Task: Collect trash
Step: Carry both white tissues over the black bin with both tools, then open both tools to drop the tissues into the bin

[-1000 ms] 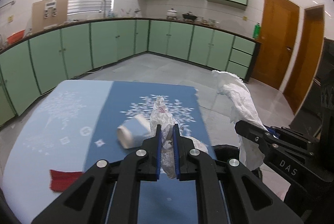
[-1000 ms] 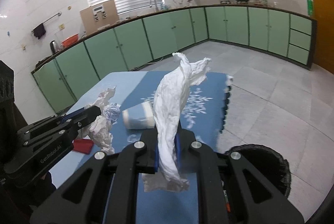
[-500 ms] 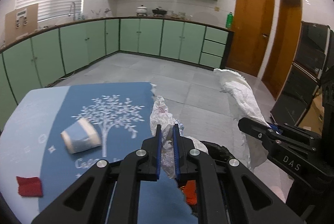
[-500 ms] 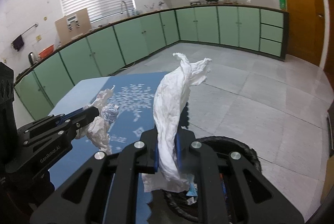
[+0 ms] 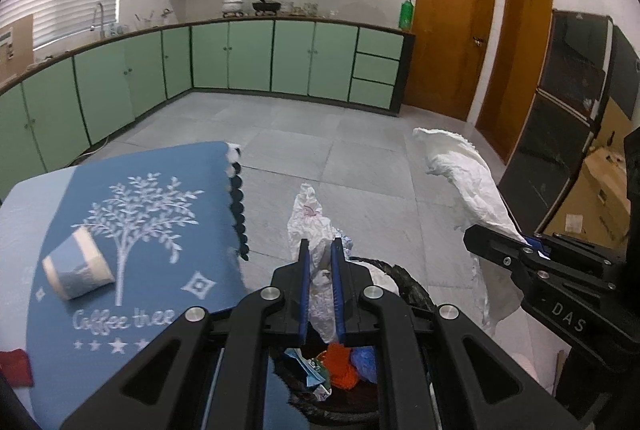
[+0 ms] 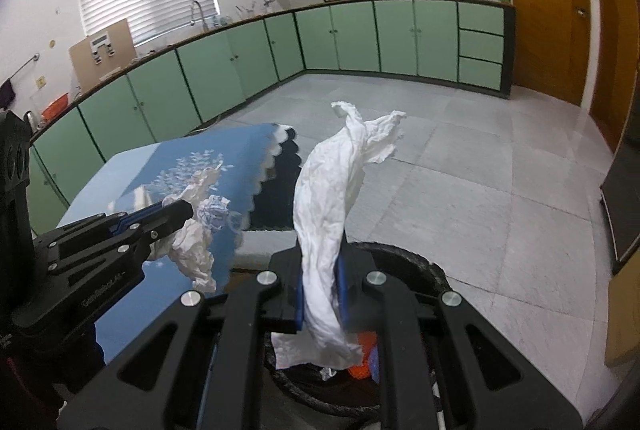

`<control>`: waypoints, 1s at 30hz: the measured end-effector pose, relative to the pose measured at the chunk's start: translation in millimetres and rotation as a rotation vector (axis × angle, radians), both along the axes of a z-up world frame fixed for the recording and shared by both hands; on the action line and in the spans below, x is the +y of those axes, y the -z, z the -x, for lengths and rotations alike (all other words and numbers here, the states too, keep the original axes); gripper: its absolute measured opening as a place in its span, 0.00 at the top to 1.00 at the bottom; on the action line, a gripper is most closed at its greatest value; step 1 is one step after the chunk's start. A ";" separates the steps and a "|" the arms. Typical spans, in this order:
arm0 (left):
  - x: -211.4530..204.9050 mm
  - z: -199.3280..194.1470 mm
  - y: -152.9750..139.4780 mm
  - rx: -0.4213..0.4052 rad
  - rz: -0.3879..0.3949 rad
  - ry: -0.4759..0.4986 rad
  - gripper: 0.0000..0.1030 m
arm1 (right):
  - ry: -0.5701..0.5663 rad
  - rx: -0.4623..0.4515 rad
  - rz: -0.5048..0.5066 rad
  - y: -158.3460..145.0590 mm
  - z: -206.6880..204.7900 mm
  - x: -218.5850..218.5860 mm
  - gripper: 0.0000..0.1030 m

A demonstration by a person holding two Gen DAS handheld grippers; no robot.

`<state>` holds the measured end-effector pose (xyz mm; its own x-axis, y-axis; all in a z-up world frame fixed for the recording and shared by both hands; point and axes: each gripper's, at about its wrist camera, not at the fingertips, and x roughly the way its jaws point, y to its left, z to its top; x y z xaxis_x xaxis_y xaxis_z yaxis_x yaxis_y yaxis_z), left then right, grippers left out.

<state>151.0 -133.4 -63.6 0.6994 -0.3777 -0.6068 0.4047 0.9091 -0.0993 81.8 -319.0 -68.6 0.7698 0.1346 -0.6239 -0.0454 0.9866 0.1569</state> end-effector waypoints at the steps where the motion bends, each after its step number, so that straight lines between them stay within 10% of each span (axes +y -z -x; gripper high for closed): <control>1: -4.3 -0.9 3.0 0.004 -0.004 0.005 0.90 | 0.007 0.006 -0.002 3.0 -0.8 -3.0 0.89; 14: -51.9 -21.3 44.1 0.067 -0.057 0.071 0.87 | 0.068 0.090 -0.019 47.0 -17.9 -35.8 0.84; 19: -55.2 -31.0 52.3 0.087 -0.066 0.070 0.67 | 0.098 0.117 -0.011 62.3 -23.3 -49.9 0.47; 30: -39.0 -36.7 34.9 0.078 -0.003 0.030 0.39 | 0.148 0.102 0.006 59.2 -20.3 -52.7 0.12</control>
